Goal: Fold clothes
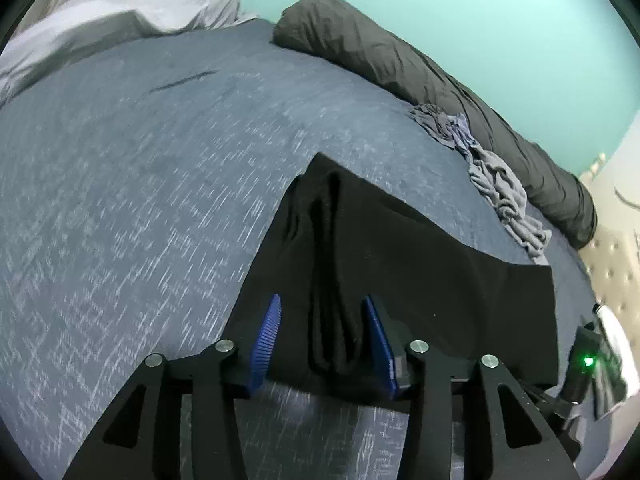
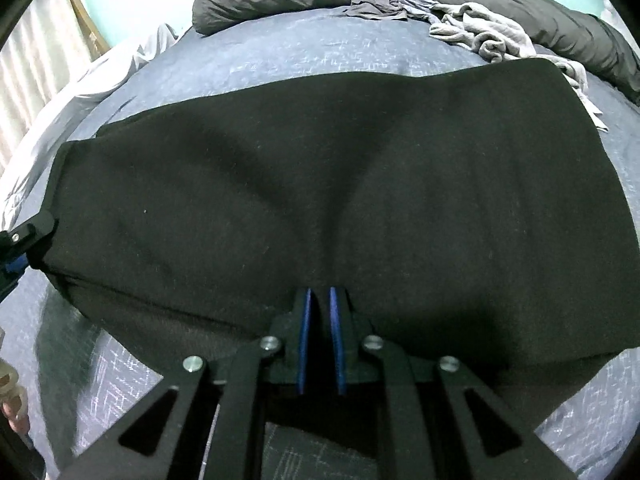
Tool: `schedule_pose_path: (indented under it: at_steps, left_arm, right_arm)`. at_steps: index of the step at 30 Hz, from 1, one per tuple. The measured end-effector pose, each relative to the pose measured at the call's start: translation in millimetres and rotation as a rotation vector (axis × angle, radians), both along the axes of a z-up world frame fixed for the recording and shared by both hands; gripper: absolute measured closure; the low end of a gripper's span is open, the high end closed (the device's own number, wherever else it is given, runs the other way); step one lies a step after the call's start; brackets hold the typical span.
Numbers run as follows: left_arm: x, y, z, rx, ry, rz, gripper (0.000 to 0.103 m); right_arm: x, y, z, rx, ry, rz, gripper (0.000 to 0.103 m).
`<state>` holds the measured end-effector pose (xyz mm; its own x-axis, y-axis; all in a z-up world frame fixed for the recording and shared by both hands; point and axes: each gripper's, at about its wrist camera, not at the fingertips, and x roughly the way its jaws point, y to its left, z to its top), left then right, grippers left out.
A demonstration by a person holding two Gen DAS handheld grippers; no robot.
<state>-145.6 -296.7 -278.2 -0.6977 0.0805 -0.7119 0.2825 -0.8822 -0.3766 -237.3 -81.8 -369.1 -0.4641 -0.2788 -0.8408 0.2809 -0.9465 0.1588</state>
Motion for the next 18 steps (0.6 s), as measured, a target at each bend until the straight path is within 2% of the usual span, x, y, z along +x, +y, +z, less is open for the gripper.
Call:
schedule_pose_path:
  at_steps: [2, 7, 9, 11, 13, 15, 18]
  left_arm:
    - [7, -4, -2, 0.028, -0.005, 0.019, 0.053]
    - [21, -12, -9, 0.083, -0.029, 0.076, 0.037]
    - [26, -15, -13, 0.113, -0.043, 0.102, 0.032]
    - [30, -16, -14, 0.130, -0.048, 0.110, 0.031]
    - [33, -15, -16, 0.137, -0.055, 0.112, 0.029]
    - [37, -15, -17, 0.153, -0.063, 0.116, 0.028]
    - [45, -13, -20, 0.183, -0.071, 0.117, 0.028]
  right_arm:
    - [1, 0, -1, 0.002, -0.004, -0.001, 0.094]
    - [6, 1, -1, 0.005, -0.001, -0.006, 0.094]
    - [3, -6, 3, 0.042, 0.004, 0.015, 0.094]
    - [-2, -2, 11, 0.012, -0.017, 0.014, 0.094]
    - [-5, 15, 23, -0.083, -0.037, -0.007, 0.094]
    - [4, 38, 40, -0.143, 0.009, -0.032, 0.094]
    - [19, 66, 48, -0.164, 0.037, -0.040, 0.094]
